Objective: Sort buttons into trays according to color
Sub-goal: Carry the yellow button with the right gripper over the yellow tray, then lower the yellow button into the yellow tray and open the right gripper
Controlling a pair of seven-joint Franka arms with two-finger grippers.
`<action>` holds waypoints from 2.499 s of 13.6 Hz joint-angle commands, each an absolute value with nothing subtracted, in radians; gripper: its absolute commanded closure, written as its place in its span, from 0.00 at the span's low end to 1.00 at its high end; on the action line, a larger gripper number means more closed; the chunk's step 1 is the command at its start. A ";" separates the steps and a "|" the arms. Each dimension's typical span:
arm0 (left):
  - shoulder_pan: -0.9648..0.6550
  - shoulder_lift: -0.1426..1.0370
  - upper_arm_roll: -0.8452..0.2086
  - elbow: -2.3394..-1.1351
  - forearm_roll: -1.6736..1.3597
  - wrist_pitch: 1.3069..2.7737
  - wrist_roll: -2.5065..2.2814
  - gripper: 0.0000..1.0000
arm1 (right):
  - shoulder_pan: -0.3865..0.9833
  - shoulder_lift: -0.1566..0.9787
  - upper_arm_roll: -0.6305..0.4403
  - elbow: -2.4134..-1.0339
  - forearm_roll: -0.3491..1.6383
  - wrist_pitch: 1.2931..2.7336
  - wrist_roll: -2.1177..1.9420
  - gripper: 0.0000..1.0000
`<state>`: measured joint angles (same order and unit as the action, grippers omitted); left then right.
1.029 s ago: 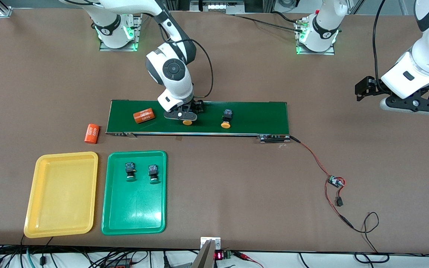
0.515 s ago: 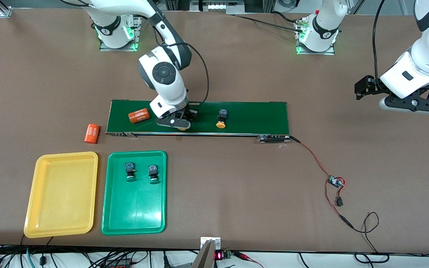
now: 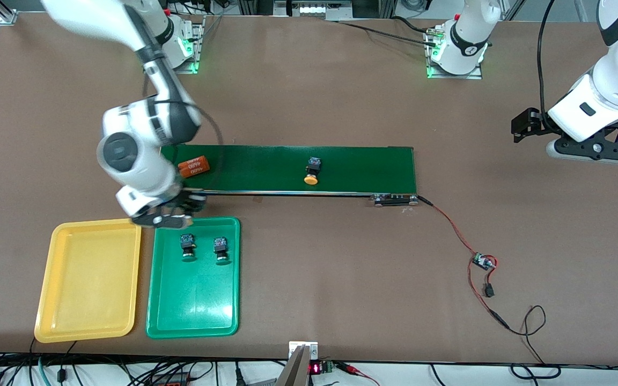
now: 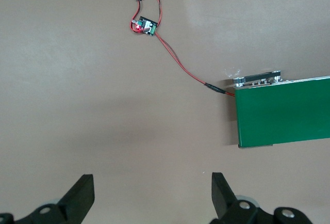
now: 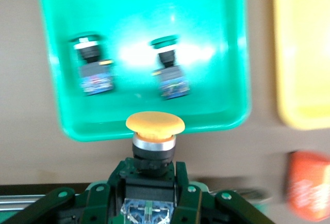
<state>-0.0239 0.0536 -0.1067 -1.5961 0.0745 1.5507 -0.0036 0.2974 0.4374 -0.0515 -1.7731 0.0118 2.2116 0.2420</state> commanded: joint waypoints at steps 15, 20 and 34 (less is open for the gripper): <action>-0.017 0.067 -0.106 -1.563 0.060 1.525 0.008 0.00 | -0.015 0.758 -0.044 -1.499 -0.055 2.232 -0.414 0.87; -0.017 0.069 -0.106 -1.562 0.060 1.526 0.008 0.00 | -0.011 0.801 -0.037 -1.447 -0.034 2.220 -0.381 0.25; -0.018 0.069 -0.106 -1.562 0.060 1.523 0.008 0.00 | 0.158 0.493 -0.034 -1.609 0.046 1.947 -0.023 0.00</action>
